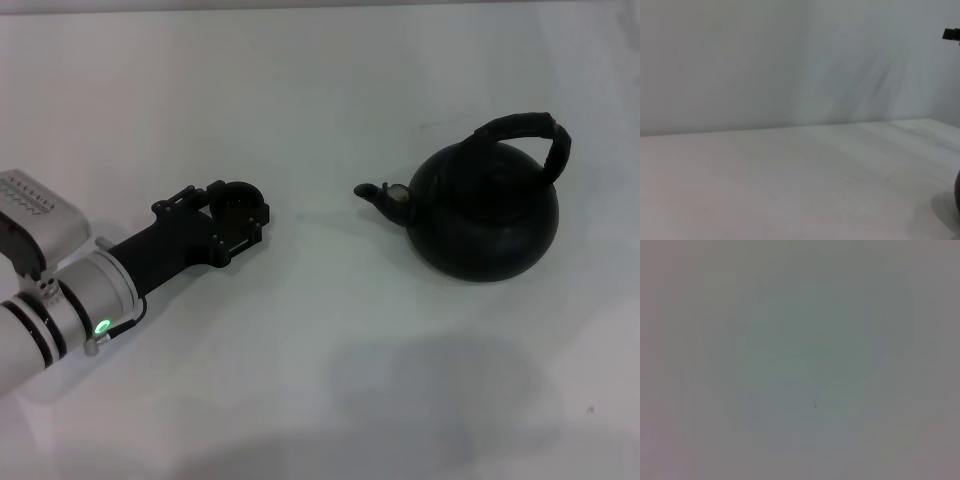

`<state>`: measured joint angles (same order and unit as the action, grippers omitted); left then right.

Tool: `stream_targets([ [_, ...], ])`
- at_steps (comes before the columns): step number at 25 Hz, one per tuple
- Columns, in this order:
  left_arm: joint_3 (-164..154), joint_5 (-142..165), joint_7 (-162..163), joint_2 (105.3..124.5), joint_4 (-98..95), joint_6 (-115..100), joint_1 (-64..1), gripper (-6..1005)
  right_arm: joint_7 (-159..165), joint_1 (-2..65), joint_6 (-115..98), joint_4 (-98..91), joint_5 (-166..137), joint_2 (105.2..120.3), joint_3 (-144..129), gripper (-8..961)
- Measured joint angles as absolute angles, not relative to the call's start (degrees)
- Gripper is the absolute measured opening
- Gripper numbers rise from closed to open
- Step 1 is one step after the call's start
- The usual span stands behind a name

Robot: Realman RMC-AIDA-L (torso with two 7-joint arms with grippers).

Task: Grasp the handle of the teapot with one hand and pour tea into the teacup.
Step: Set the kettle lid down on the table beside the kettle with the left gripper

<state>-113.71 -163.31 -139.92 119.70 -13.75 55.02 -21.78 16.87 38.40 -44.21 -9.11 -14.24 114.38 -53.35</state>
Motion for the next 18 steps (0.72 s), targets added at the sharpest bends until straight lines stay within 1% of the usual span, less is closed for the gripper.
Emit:
stream_targets([
  [13, -113.72, -163.56, -139.93, 119.80, -13.90, 53.63, -21.73, 709, 16.87, 38.48, -44.22, -9.14, -14.24, 114.25, -52.73, 847],
  [16, -113.73, -163.57, -139.93, 119.74, -13.92, 53.75, -21.71, 798, 16.87, 38.43, -44.23, -9.14, -14.23, 114.25, -52.73, 847],
  [18, -113.73, -163.57, -139.93, 119.69, -14.26, 53.99, -21.65, 802, 16.87, 38.38, -44.23, -9.14, -14.24, 114.25, -52.73, 847],
])
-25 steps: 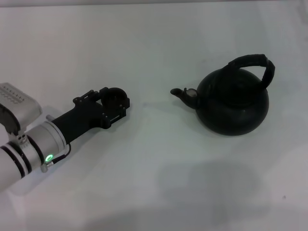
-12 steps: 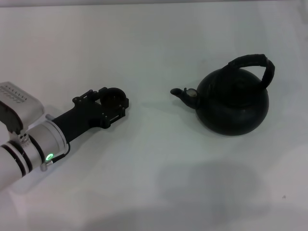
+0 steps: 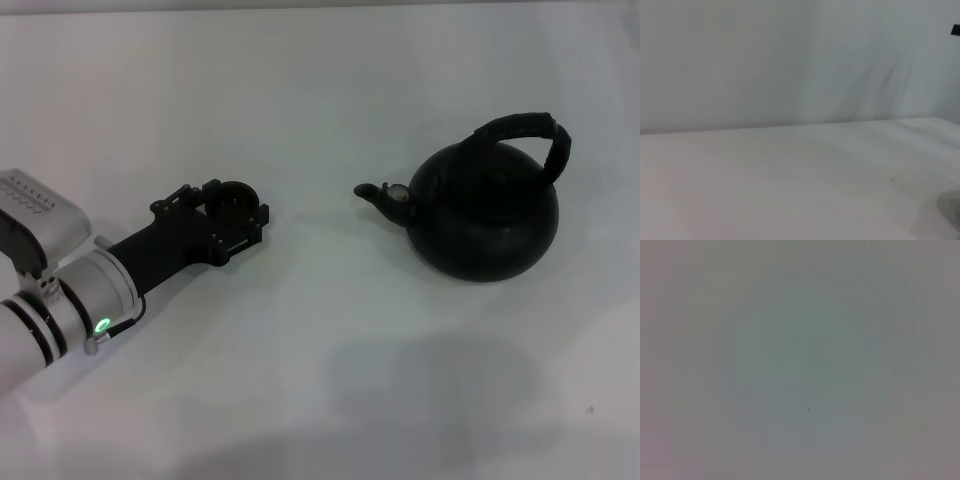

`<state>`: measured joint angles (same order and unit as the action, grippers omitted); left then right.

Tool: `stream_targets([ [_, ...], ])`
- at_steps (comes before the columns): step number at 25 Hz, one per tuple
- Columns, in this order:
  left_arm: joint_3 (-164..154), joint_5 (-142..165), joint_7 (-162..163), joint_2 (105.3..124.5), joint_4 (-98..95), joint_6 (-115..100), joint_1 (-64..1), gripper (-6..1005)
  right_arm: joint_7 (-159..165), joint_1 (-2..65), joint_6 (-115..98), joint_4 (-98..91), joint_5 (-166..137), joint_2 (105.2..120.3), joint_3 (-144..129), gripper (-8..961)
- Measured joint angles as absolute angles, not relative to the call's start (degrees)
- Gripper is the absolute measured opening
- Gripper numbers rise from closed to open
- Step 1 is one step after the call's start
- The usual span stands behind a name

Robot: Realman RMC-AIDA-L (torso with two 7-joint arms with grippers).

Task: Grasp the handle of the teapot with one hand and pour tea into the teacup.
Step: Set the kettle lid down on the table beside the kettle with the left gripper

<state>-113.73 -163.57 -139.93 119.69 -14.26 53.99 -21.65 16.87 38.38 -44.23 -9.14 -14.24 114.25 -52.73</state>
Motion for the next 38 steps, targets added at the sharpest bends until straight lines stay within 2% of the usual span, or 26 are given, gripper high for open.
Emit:
stream_targets([
  [4, -113.73, -163.57, -139.95, 119.55, -15.22, 53.84, -21.22, 810, 16.87, 38.29, -44.22, -9.14, -14.24, 114.26, -52.73, 847],
  [9, -113.62, -163.55, -140.52, 119.51, -15.30, 53.88, -21.17, 882, 16.87, 38.23, -44.21, -9.14, -14.24, 114.29, -52.73, 847],
  [38, -105.31, -167.78, -133.62, 119.61, -15.39, 60.24, -20.29, 882, 16.87, 37.81, -44.47, -9.14, -14.24, 114.07, -52.74, 847],
])
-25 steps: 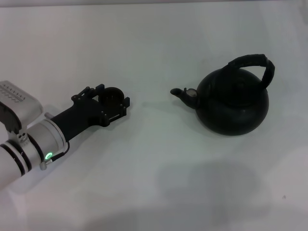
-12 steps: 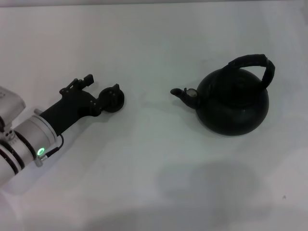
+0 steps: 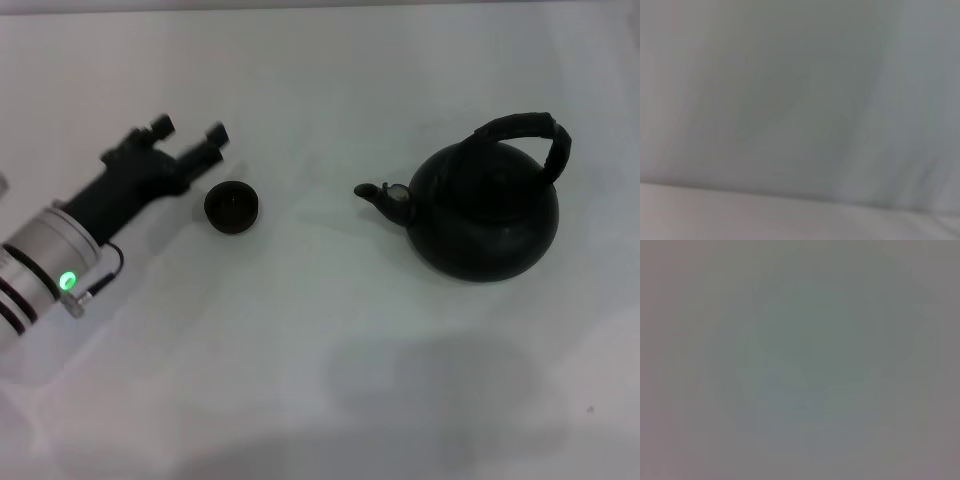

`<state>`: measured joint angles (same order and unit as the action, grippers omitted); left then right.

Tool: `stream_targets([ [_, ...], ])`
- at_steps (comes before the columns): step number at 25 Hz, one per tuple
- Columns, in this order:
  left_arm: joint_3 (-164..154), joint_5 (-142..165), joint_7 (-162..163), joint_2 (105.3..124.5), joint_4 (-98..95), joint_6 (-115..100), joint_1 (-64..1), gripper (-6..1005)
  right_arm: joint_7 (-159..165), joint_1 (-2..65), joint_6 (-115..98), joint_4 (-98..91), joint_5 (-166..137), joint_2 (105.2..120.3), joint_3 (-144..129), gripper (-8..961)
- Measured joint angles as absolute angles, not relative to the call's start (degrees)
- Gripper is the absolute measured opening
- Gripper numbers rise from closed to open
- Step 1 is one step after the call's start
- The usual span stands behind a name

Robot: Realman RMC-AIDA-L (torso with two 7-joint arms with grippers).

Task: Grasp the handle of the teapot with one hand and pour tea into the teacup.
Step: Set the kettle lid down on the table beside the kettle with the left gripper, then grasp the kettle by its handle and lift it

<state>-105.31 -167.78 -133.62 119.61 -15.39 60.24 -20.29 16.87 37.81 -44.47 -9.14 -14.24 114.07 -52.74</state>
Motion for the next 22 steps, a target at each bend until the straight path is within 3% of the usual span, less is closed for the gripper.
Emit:
stream_targets([
  [22, -79.61, -167.78, -138.71, 119.84, -12.53, 71.07, -17.02, 880, 17.61, 32.97, -43.67, -9.47, -14.79, 114.84, -52.42, 846],
])
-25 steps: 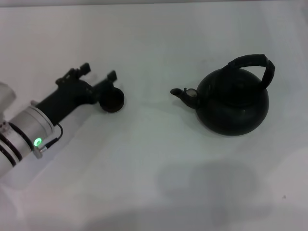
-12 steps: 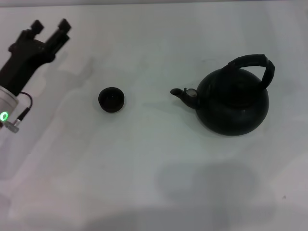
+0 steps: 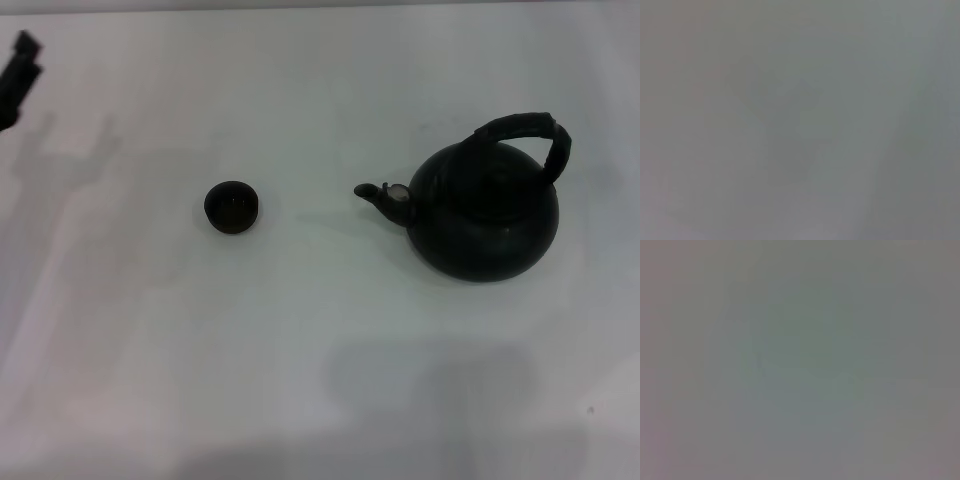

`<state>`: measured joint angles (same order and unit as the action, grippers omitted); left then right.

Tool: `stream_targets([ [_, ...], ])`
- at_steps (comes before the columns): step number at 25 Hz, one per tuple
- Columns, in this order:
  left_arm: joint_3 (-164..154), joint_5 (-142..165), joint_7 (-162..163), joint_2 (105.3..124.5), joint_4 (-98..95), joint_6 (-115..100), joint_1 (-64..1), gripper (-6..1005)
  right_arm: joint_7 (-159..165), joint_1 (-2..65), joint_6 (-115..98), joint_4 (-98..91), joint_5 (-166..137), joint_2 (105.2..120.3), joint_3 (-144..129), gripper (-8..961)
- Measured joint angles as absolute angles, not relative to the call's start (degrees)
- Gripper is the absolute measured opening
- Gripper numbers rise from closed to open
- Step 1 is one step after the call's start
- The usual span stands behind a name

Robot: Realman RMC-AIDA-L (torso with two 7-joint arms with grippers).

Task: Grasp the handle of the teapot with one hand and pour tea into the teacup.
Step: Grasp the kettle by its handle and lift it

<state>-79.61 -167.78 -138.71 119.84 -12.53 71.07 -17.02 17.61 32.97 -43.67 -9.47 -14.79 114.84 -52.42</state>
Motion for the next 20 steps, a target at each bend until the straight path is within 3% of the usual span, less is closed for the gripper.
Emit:
stream_targets([
  [7, -72.31, -167.79, -140.33, 119.99, -9.76, 73.95, -16.45, 881, 28.39, 28.13, -47.16, -12.30, -14.85, 114.77, -63.70, 846],
  [20, -62.03, -167.79, -138.77, 119.38, -8.02, 74.28, -16.36, 880, 38.32, 12.69, -50.07, -29.02, -14.97, 114.83, -78.69, 846],
])
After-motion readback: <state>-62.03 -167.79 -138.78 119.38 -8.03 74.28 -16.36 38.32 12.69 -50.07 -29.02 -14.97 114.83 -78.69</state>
